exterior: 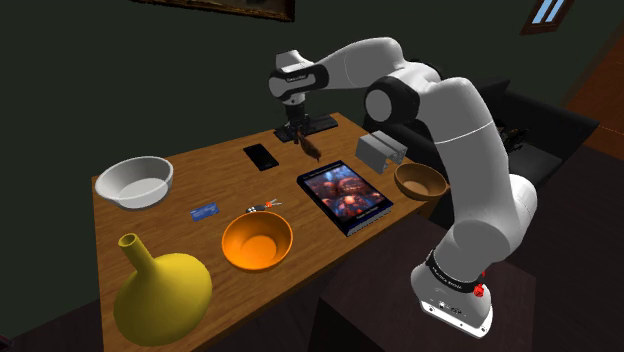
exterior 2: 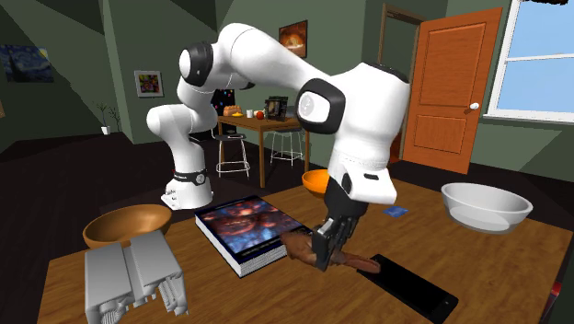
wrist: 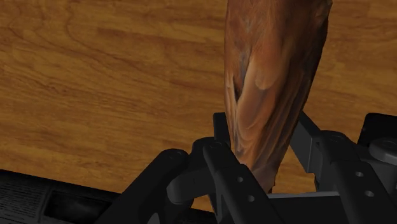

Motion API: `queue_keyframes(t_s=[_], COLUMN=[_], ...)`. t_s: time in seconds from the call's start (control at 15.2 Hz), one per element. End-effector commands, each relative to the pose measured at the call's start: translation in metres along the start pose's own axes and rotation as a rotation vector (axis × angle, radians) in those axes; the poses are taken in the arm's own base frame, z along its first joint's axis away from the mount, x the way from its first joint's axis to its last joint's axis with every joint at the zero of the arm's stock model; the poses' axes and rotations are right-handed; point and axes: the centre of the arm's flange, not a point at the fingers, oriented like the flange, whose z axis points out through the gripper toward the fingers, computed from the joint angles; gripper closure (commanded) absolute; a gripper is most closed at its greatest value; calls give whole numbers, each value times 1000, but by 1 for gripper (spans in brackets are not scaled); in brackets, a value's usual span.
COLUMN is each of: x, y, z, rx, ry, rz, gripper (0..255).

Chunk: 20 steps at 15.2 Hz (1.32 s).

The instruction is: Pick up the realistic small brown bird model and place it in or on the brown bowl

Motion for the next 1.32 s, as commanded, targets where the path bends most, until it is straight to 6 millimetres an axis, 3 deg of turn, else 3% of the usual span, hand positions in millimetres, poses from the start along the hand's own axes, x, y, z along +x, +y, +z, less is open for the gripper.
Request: queue_keyframes(t_s=[0.0,0.79,1.25], x=[-2,-13,-98], y=[1,5,38], z=[-11,-69,-52], rx=[0,0,0], ry=[0,0,0], rz=[0,0,0], gripper=[255,255,255])
